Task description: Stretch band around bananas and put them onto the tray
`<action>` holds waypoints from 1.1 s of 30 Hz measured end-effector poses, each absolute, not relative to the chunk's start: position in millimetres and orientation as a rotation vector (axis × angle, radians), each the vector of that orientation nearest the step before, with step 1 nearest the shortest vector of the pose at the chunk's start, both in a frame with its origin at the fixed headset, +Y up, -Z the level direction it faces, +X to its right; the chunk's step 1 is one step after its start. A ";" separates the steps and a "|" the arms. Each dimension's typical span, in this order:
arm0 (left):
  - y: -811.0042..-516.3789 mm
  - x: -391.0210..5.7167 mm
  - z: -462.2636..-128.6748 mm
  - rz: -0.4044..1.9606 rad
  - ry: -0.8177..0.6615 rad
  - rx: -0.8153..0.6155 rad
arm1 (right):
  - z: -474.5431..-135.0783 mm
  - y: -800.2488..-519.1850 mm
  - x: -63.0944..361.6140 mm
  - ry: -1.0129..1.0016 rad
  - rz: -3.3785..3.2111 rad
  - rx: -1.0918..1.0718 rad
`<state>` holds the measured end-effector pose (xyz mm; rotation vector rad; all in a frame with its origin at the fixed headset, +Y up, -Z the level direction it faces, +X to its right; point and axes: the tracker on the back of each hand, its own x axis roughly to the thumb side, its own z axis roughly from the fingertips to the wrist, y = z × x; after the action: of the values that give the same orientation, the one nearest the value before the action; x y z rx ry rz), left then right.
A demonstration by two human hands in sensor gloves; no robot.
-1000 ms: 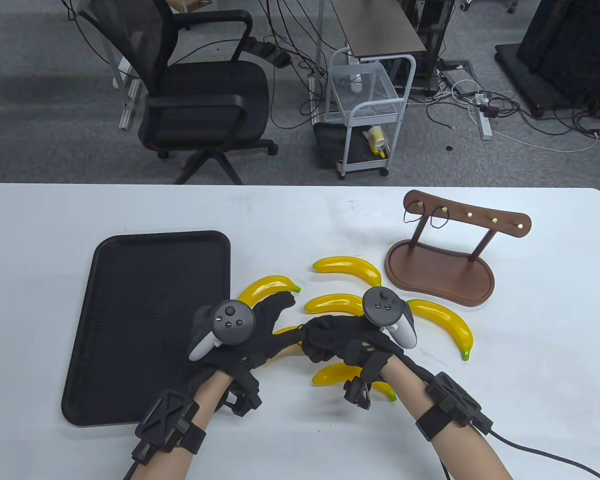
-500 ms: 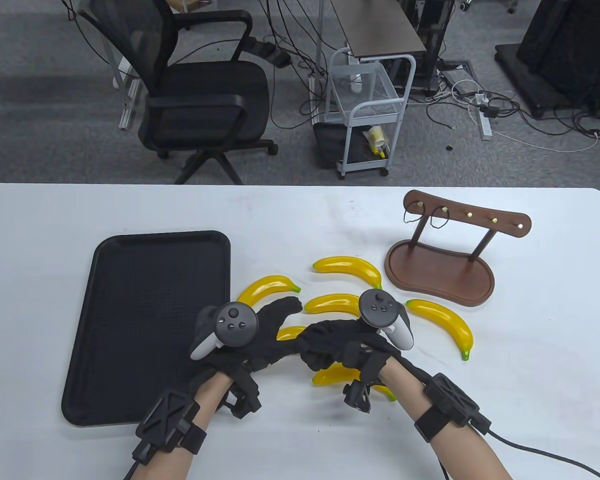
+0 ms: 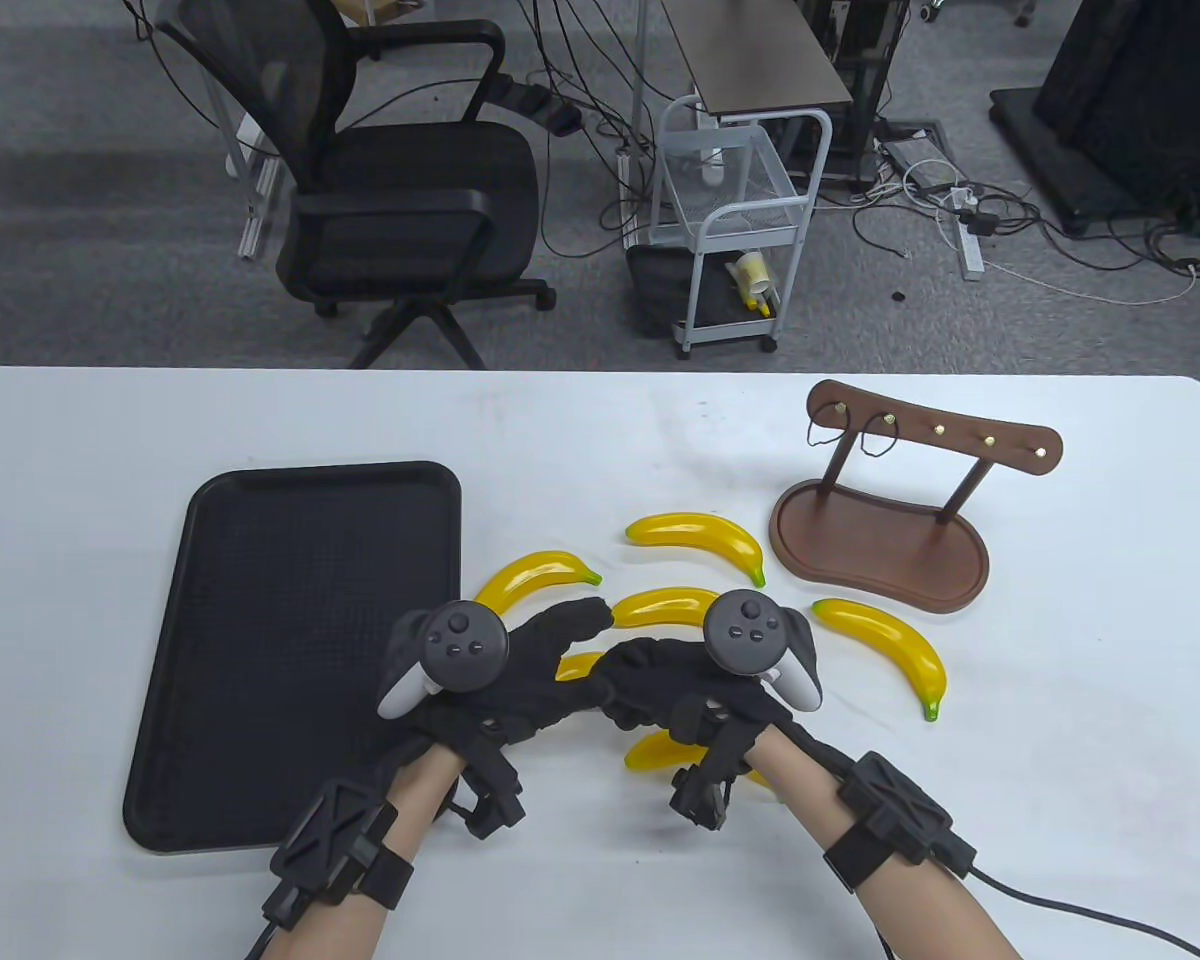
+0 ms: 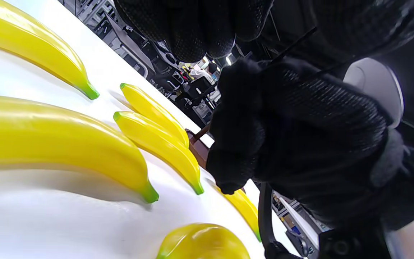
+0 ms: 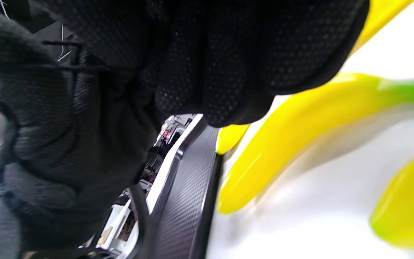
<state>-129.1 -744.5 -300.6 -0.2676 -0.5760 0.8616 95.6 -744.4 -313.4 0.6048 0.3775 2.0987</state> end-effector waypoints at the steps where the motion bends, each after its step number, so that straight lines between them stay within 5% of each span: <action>1: -744.1 -130.0 -300.8 0.869 -0.575 -0.266 | -313.9 -743.1 97.1 0.351 2.118 0.591; 16: -744.6 -142.9 -307.7 1.109 -0.575 -0.337 | -317.0 -723.4 114.9 0.091 2.151 0.437; 33: -736.7 -137.2 -304.3 1.118 -0.627 -0.327 | -321.4 -724.6 118.3 0.139 2.081 0.418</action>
<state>-137.2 -736.7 -304.3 -0.3274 -0.6270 1.1183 118.3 -724.6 -321.4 0.4180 0.1390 2.0806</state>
